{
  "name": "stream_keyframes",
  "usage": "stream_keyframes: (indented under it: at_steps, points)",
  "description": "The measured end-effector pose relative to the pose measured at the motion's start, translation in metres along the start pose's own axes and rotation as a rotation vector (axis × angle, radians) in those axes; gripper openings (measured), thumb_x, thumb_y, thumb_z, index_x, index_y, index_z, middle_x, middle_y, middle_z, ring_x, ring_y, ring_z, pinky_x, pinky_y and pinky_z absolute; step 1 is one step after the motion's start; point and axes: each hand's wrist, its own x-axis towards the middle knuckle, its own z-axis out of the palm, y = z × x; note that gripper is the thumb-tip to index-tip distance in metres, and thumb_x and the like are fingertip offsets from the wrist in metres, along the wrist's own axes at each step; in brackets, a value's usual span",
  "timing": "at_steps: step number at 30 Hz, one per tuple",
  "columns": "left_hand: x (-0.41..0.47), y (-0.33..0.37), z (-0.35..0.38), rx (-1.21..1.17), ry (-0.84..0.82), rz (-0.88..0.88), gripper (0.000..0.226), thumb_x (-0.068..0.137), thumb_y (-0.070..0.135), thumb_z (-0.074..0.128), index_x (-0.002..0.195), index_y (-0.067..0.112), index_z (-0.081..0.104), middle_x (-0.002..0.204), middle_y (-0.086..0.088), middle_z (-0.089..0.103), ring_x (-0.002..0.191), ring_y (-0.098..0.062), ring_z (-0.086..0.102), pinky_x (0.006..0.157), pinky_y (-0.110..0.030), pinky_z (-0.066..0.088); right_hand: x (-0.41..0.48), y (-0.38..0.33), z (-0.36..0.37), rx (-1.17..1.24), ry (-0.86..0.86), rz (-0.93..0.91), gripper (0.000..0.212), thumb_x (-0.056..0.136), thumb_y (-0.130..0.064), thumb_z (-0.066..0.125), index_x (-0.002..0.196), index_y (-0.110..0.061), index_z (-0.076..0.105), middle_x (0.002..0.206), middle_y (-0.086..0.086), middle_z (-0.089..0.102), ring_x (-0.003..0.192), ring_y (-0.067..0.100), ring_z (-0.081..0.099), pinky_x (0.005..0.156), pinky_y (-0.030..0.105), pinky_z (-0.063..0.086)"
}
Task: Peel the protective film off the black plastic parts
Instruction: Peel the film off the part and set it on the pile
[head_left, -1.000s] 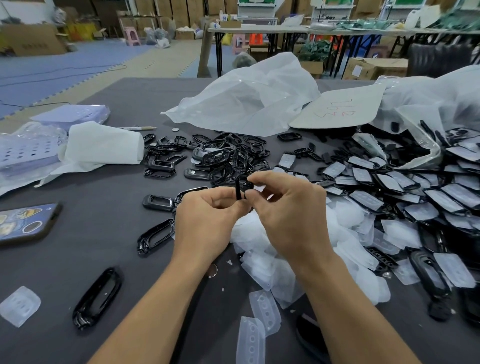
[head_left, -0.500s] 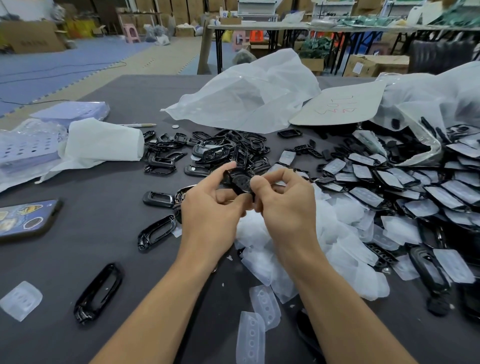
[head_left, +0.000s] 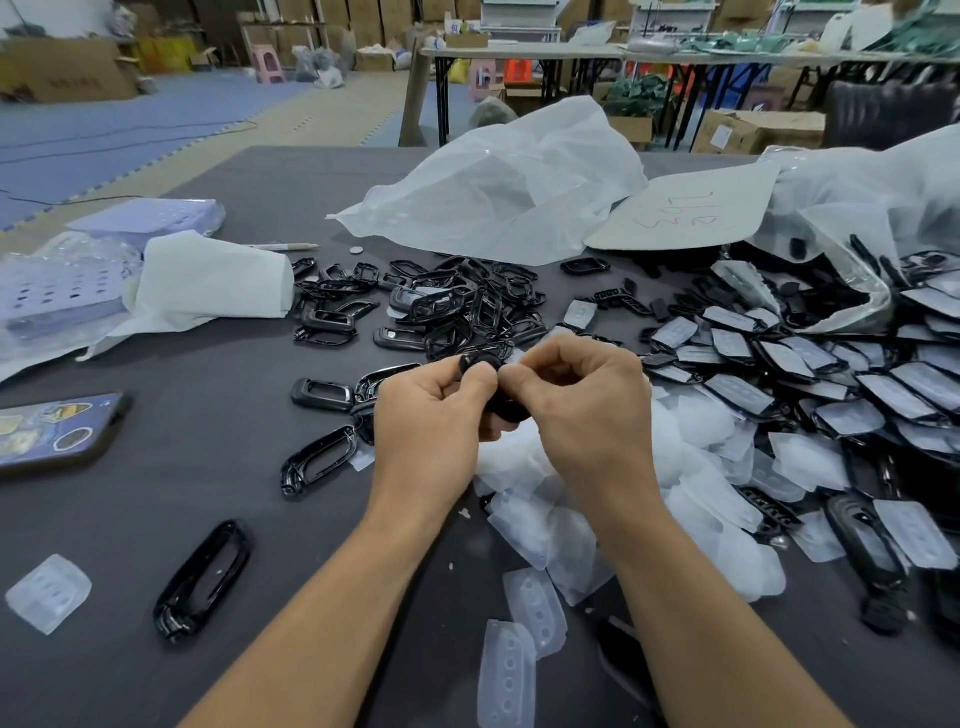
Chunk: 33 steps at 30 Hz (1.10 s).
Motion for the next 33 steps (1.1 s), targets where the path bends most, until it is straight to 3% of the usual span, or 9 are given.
stream_keyframes:
  at_steps: [4,9,13,17,21,25,28,30,33]
  points:
    - [0.003,-0.001,-0.002,0.034,-0.001,-0.032,0.026,0.095,0.018,0.068,0.071,0.016,0.079,0.065,-0.003,0.076,0.060,-0.016,0.071,0.061,-0.027,0.061,0.004,0.004,-0.005,0.008,-0.057,-0.022,0.015,0.082,-0.011,0.081,0.070,-0.019,0.077,0.067,-0.001,0.072,0.068,0.022,0.068,0.067,0.039,0.057]
    - [0.004,0.000,-0.008,0.204,0.076,0.041,0.018,0.081,0.033,0.076,0.068,0.045,0.078,0.063,0.013,0.074,0.059,-0.004,0.067,0.060,-0.029,0.055,0.004,0.007,-0.005,-0.030,-0.166,-0.051,0.014,0.086,-0.009,0.077,0.074,-0.016,0.076,0.070,0.000,0.072,0.070,0.021,0.067,0.069,0.039,0.056]
    - [0.009,0.001,-0.012,0.057,-0.039,-0.044,0.016,0.084,0.019,0.080,0.069,0.023,0.081,0.062,-0.002,0.074,0.056,-0.014,0.063,0.059,-0.032,0.053,0.004,0.007,-0.006,-0.107,-0.148,-0.128,0.015,0.086,-0.013,0.078,0.074,-0.018,0.072,0.071,-0.004,0.068,0.071,0.017,0.062,0.069,0.038,0.053]
    - [0.011,0.001,-0.017,0.068,-0.152,-0.094,0.027,0.082,0.032,0.080,0.069,0.008,0.078,0.059,-0.014,0.069,0.056,-0.022,0.057,0.059,-0.037,0.045,0.004,0.005,-0.012,-0.191,-0.124,-0.170,0.022,0.081,-0.018,0.083,0.067,-0.026,0.069,0.064,-0.008,0.064,0.064,0.010,0.056,0.061,0.022,0.043]
    - [0.011,0.003,-0.017,-0.038,-0.194,-0.095,0.020,0.091,0.016,0.075,0.073,0.009,0.079,0.065,-0.015,0.064,0.061,-0.021,0.052,0.063,-0.036,0.042,0.006,0.000,-0.015,-0.045,-0.149,-0.038,0.013,0.079,-0.019,0.085,0.074,-0.027,0.077,0.069,-0.008,0.073,0.067,0.013,0.070,0.066,0.034,0.058]
    - [0.009,0.001,-0.013,-0.068,-0.194,-0.056,0.018,0.092,0.011,0.071,0.077,0.012,0.081,0.067,-0.009,0.070,0.061,-0.020,0.055,0.059,-0.031,0.046,0.006,0.000,-0.013,-0.043,-0.214,0.015,0.017,0.084,-0.019,0.082,0.075,-0.032,0.078,0.070,-0.011,0.075,0.067,0.006,0.071,0.066,0.027,0.056]
    - [0.006,-0.001,-0.011,0.012,-0.141,0.025,0.027,0.088,0.011,0.075,0.079,0.035,0.083,0.070,0.001,0.078,0.062,-0.010,0.068,0.061,-0.023,0.053,0.005,0.002,-0.013,-0.064,-0.194,0.043,0.012,0.082,-0.018,0.082,0.076,-0.028,0.080,0.067,-0.012,0.075,0.063,0.004,0.071,0.059,0.019,0.052]
    - [0.007,-0.002,-0.011,0.093,-0.067,0.022,0.030,0.080,0.018,0.082,0.077,0.048,0.080,0.070,0.004,0.078,0.064,-0.007,0.070,0.064,-0.026,0.056,0.004,0.003,-0.013,-0.081,-0.151,0.042,0.012,0.080,-0.016,0.083,0.074,-0.026,0.080,0.066,-0.012,0.074,0.064,0.005,0.072,0.060,0.019,0.054]
    - [0.011,0.000,-0.014,0.036,-0.080,-0.088,0.015,0.081,0.019,0.082,0.075,0.033,0.084,0.066,-0.005,0.076,0.061,-0.013,0.069,0.063,-0.031,0.056,0.003,0.001,-0.013,-0.055,-0.132,0.017,0.016,0.079,-0.011,0.082,0.073,-0.025,0.080,0.068,-0.010,0.075,0.066,0.008,0.073,0.066,0.026,0.059]
